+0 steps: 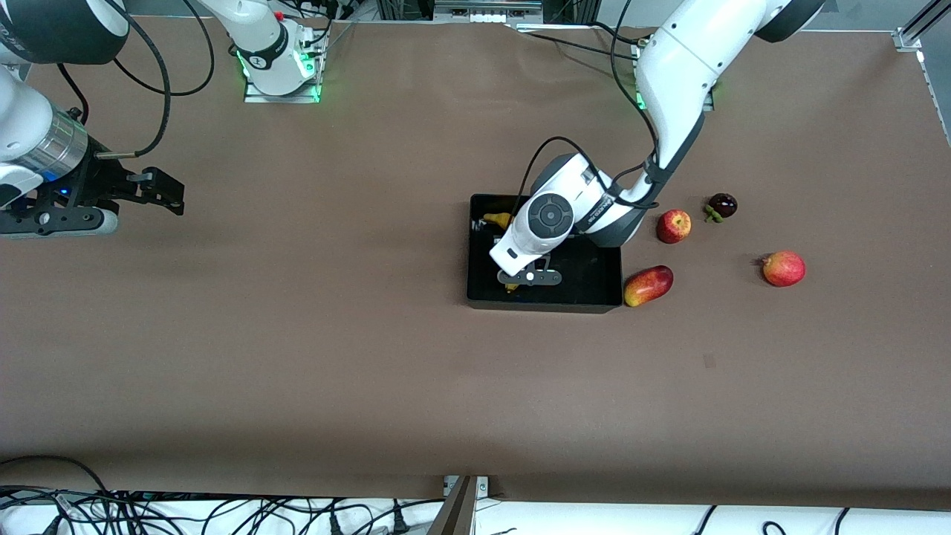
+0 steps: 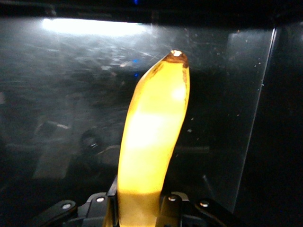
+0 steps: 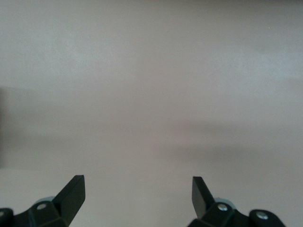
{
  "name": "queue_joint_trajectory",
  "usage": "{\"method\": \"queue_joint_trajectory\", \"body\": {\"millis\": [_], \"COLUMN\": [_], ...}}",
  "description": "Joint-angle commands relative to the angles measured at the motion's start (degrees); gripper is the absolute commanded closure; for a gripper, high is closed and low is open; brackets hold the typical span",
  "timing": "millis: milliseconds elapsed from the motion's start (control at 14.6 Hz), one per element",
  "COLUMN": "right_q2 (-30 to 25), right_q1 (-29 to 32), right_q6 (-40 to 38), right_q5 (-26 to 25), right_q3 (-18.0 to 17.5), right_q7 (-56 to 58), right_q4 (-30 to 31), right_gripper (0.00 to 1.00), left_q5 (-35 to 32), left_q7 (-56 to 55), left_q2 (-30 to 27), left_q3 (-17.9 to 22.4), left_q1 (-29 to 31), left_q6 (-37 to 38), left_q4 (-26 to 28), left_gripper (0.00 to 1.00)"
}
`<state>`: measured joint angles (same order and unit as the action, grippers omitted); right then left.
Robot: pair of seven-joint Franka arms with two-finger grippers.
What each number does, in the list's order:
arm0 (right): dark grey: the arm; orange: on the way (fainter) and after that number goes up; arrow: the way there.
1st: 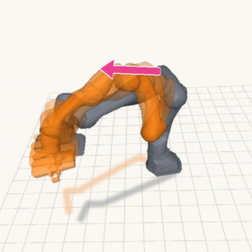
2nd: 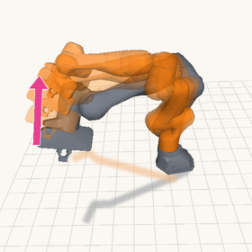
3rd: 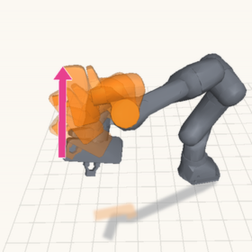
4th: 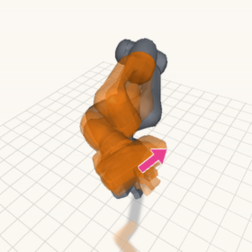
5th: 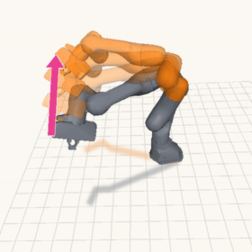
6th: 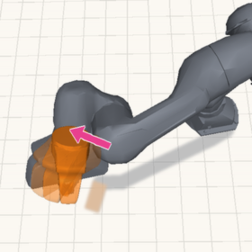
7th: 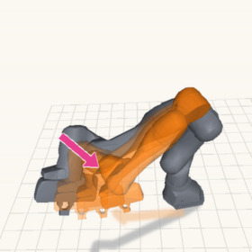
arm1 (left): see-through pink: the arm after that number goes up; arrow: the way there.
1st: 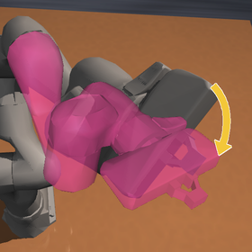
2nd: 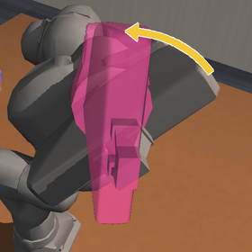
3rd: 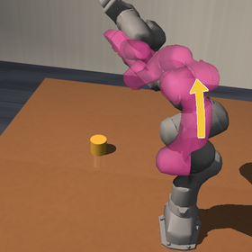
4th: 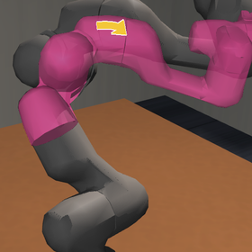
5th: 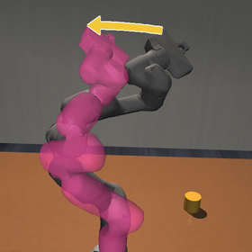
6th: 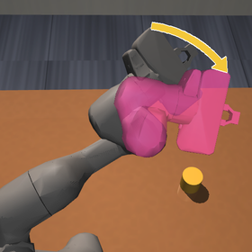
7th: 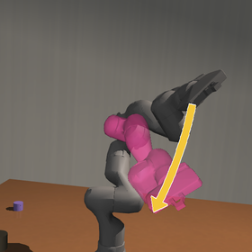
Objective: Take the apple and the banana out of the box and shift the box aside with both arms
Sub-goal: 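Lift the banana out and carry it beside the mango, then lower the banana onto the table and open the left gripper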
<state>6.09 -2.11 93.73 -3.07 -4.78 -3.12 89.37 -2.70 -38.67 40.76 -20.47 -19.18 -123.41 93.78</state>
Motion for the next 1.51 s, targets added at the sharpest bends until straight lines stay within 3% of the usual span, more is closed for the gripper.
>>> {"method": "queue_joint_trajectory", "body": {"millis": [0,274,479,753,959,1164,1438], "right_q2": [-0.46,-0.46,-0.46,-0.46,-0.46,-0.46,-0.46], "right_q1": [0.36,0.36,0.36,0.36,0.36,0.36,0.36], "right_q6": [-0.91,-0.91,-0.91,-1.00,-1.00,-1.00,-1.00], "right_q5": [-0.27,-0.27,-0.27,-0.27,-0.27,-0.27,-0.27], "right_q3": [-0.41,-0.41,-0.41,-0.41,-0.41,-0.41,-0.41], "right_q7": [0.75,0.75,0.75,0.75,0.75,0.75,0.75], "right_q4": [-0.42,-0.42,-0.42,-0.33,-0.42,-0.33,-0.42], "right_gripper": [0.00,0.00,0.00,0.00,0.00,0.00,0.00], "left_q5": [-1.08,-0.29,-1.34,-9.93,-16.80,-17.78,-17.78], "left_q7": [1.31,7.88,20.16,36.09,42.51,49.55,49.66], "left_q2": [-5.42,-8.94,-9.30,-8.34,-5.97,-5.60,-5.26], "left_q3": [-0.10,-0.27,0.16,0.60,0.61,0.61,0.70], "left_q1": [1.68,7.21,13.88,23.12,29.44,35.94,37.37], "left_q6": [9.74,22.48,33.47,35.35,32.11,18.43,7.59], "left_q4": [-2.44,-8.59,-11.77,-10.02,-7.30,1.29,7.38], "left_gripper": [1.00,1.00,1.00,1.00,1.00,1.00,0.99]}}
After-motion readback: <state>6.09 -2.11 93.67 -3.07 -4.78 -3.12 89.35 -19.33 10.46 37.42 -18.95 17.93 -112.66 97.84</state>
